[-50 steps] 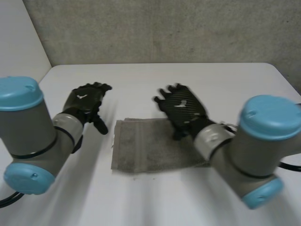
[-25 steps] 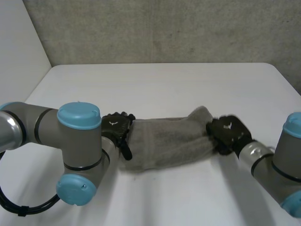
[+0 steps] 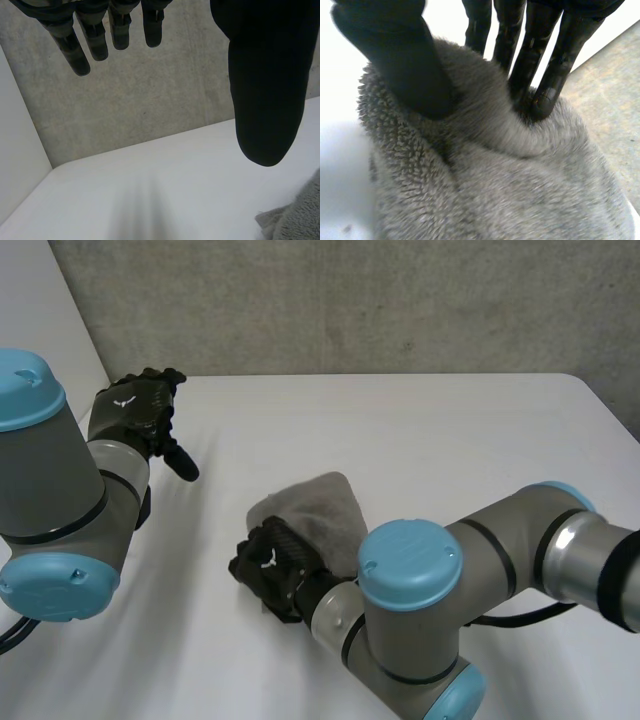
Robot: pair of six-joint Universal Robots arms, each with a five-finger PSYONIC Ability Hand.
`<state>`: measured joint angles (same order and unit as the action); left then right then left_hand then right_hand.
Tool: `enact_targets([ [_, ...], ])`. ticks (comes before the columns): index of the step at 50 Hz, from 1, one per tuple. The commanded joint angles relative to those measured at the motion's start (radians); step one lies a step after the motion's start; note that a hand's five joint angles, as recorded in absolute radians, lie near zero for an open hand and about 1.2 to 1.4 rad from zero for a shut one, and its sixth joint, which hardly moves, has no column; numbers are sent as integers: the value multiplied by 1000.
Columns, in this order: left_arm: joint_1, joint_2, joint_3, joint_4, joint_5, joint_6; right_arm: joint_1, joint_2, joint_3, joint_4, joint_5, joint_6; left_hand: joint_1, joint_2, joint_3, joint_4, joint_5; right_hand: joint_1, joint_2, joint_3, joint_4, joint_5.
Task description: Fold the towel.
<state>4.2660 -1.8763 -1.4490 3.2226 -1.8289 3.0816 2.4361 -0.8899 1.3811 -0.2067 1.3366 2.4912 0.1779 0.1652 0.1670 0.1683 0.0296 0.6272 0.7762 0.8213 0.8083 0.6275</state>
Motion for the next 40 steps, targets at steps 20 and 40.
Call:
enact_targets([
  [20,-215,-197,197,-98,106,-63,-347,-310,47,255,-42,595,0,13,11,10,-26,-453,-602,-647,-634,-628],
  [40,-230,-417,291,-285,41,-55,-391,-74,-120,300,-123,698,-3,9,8,6,-30,-453,-602,-647,-634,-628],
])
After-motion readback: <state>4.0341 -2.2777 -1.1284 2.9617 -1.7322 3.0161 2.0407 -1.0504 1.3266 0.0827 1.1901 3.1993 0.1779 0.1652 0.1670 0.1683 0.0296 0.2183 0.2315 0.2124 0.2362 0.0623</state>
